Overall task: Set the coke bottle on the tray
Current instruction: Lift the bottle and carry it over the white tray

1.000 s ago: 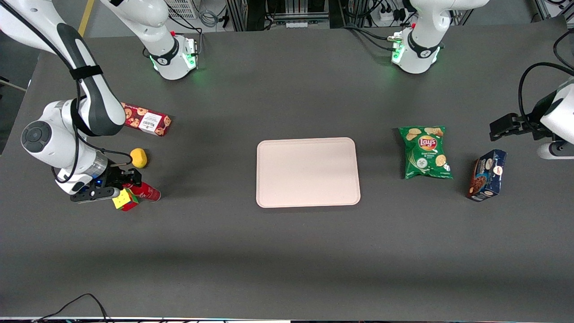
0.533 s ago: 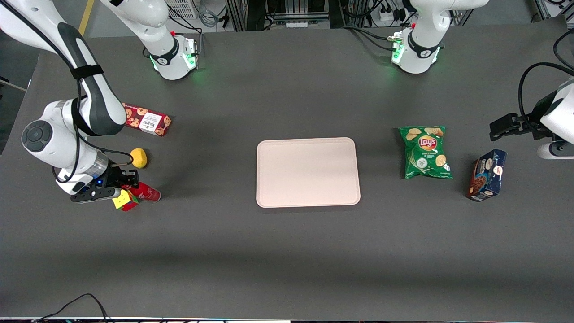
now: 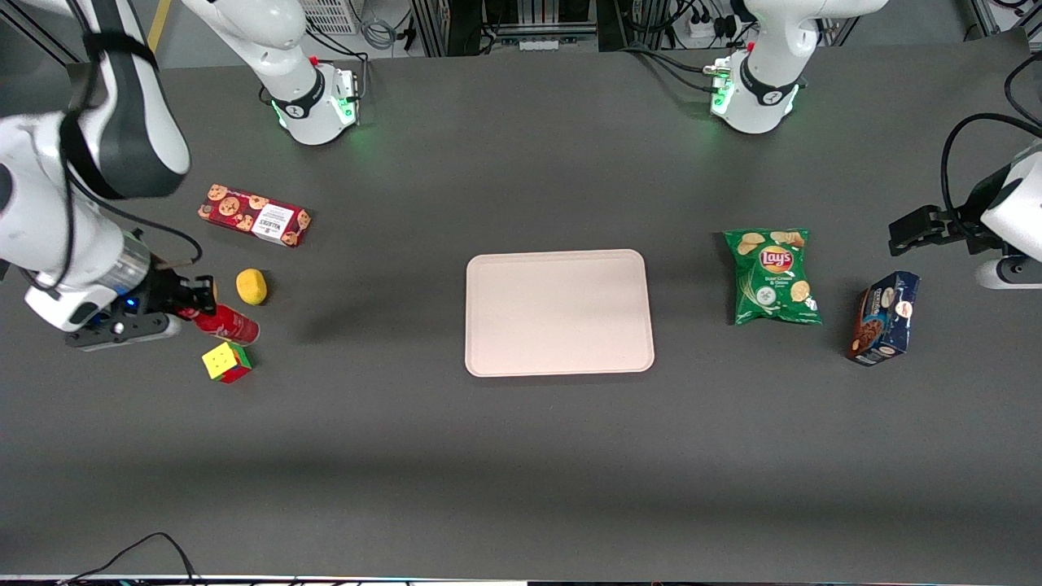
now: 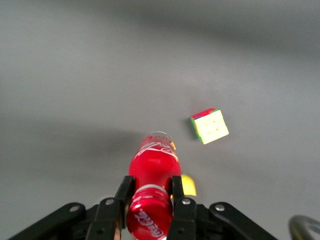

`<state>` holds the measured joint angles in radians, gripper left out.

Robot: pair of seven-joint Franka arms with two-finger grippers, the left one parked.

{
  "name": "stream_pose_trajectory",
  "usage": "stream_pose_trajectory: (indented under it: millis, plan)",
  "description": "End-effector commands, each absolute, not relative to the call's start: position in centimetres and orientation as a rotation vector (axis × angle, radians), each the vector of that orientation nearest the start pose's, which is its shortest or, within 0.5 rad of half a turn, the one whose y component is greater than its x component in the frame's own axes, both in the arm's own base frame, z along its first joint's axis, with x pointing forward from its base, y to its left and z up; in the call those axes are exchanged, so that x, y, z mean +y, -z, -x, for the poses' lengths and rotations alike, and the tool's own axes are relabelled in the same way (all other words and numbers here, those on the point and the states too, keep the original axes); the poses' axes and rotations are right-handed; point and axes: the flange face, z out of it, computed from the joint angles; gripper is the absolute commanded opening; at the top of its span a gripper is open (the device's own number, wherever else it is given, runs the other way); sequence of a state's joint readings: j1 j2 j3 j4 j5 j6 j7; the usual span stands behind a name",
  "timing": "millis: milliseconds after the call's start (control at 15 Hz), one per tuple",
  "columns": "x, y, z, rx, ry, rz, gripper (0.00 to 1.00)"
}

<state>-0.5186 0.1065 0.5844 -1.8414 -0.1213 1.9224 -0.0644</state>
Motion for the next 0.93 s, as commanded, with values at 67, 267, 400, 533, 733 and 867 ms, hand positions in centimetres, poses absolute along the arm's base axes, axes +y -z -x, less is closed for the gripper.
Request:
stream_pose_trajectory:
  millis: [67, 267, 400, 533, 733, 867]
  plan:
    - [6.5, -56.0, -58.9, -0.228, 0.032, 3.117, 0.0]
    - [12.9, -58.0, -58.1, -0.153, 0.089, 3.101, 0.0]
    - [17.4, -58.2, -57.8, -0.08, 0.091, 3.082, 0.0]
    - [21.7, -57.9, -57.7, -0.034, 0.087, 3.067, 0.0]
    - [27.9, -55.1, -58.0, 0.01, 0.067, 3.091, 0.0]
    - [31.6, -53.0, -58.3, 0.038, 0.06, 3.102, 0.0]
